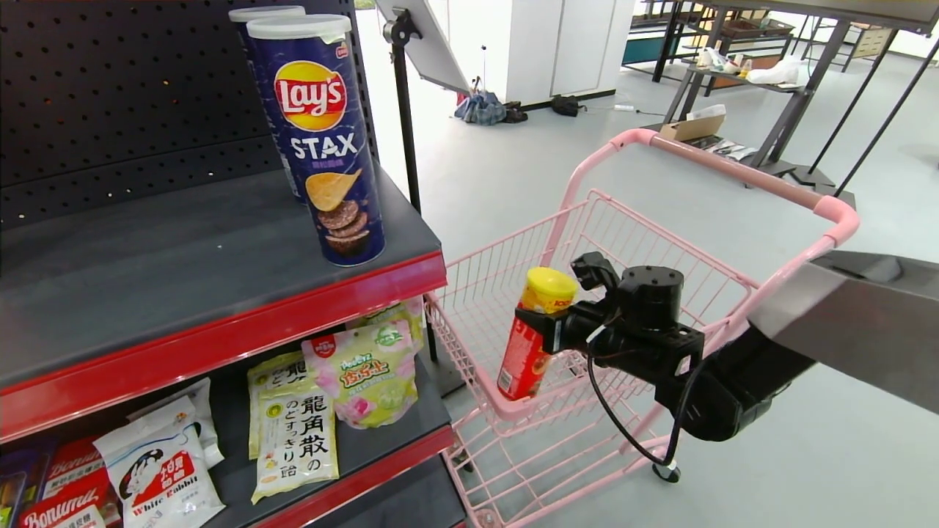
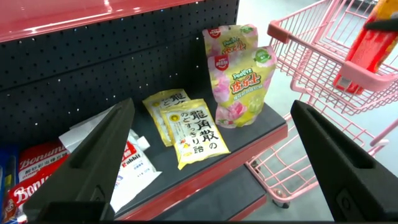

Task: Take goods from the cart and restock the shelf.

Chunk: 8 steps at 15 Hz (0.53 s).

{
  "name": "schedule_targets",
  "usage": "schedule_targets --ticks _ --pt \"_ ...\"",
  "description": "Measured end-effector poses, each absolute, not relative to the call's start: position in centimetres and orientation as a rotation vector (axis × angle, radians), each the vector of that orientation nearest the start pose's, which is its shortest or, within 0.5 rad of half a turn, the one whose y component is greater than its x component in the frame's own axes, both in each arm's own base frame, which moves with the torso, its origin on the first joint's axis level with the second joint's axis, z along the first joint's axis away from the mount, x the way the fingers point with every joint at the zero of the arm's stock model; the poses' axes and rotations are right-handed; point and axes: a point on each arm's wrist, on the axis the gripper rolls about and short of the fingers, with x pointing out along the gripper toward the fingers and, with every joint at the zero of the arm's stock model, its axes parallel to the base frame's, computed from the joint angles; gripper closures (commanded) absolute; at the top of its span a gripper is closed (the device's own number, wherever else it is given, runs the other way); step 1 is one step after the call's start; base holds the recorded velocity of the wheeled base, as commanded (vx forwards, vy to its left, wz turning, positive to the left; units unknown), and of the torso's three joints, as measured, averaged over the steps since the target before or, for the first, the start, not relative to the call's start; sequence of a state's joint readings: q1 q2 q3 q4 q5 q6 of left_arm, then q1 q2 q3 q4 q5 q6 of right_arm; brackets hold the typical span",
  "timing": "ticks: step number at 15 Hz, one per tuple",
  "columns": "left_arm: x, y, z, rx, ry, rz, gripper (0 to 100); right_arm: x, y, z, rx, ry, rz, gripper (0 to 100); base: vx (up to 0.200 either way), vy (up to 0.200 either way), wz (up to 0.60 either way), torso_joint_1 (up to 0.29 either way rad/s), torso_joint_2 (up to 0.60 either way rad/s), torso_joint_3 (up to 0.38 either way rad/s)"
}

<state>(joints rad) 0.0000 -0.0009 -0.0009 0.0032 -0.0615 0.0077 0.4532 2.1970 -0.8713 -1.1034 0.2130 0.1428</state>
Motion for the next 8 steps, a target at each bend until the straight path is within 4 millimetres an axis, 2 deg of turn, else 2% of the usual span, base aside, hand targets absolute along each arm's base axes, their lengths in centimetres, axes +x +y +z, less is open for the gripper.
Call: schedule_targets --ticks 2,4,6,8 --pt "-2.3 -0.1 7.5 0.008 0.002 -0.061 0 34.6 17.0 10.7 0.078 0.237 0.643 100 0.0 0.0 0.0 0.0 0.0 0.0" --pt "-2.3 -0.1 7.5 0.008 0.002 -0.061 0 33.4 15.9 16.2 0.037 0.173 0.634 100 0.0 0.0 0.0 0.0 0.0 0.0" --pt "-2.3 -0.1 7.5 0.007 0.002 -0.061 0 30.7 14.2 21.3 0.01 0.14 0.584 100 0.0 0.0 0.0 0.0 0.0 0.0" --pt "-2.3 -0.1 7.5 0.007 0.002 -0.061 0 26.3 11.7 25.3 -0.014 0.157 0.479 100 0.0 0.0 0.0 0.0 0.0 0.0"
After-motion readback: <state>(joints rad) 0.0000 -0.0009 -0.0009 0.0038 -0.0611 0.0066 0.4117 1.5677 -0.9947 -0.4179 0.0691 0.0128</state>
